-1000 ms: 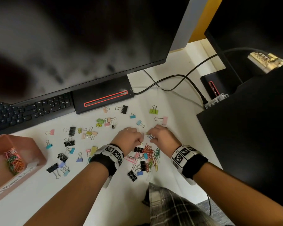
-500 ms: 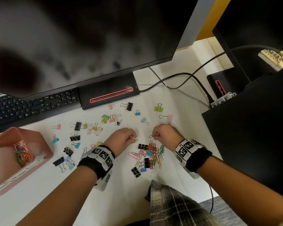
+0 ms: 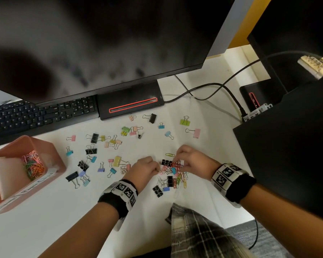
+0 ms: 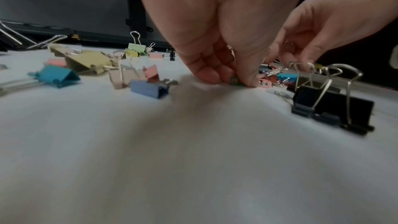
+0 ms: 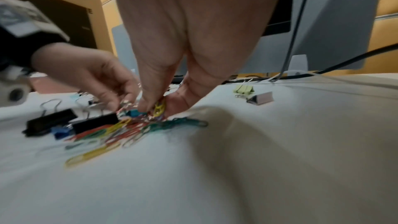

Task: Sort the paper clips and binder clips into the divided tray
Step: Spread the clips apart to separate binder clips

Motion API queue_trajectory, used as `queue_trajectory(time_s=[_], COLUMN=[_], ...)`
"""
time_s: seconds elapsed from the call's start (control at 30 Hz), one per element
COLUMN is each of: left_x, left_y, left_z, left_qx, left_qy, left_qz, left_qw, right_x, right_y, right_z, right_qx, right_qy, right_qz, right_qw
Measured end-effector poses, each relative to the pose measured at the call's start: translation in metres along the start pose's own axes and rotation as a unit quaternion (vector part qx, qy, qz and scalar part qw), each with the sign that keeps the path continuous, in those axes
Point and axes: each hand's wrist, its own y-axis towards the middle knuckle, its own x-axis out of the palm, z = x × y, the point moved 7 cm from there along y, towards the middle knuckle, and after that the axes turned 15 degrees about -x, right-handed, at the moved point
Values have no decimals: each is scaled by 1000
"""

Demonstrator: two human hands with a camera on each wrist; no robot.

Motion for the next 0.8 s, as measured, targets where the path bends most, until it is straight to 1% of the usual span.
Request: queue_trajectory(time_s=[0.07,0.1,0.2,0.3,0.4,0.5,0.6,0.67,0.73,0.8], left_x=[-3,-4,-9,-12,-14,-14,-13,-11,-10,-10], left_y=[3,5,9,11,9,8,9,10,9,8], left_z=[0,0,-4,-10,-15,-17,-17,-17,-16,-15], left_qx=[-12,-17,-28,-47,-59,-70,-74,-70,-60,-50], left_qy=[7,8,17,50,28,6,3,8,12,11], left_qz=[12,16,29,31,32,30,32,32,35,40], left_qw=[1000,1000,999,997,997,997,997,997,998,998], right_x=[10,13,9,2,-3,-8,-12,-17,-22,-27], right_y=[6,10,19,24,25,24,22,20,18,15], right_z=[-4,-4,2,4,6,8,6,5,6,9], right_qx=[-5,-4,24,51,56,47,44,47,51,70], right_qy=[-24,-35,-61,-79,-92,-77,-61,-50,-33,-1], right_qz=[-21,-21,-3,4,27,65,69,72,93,119], right_qw=[999,999,998,996,994,994,995,995,994,990])
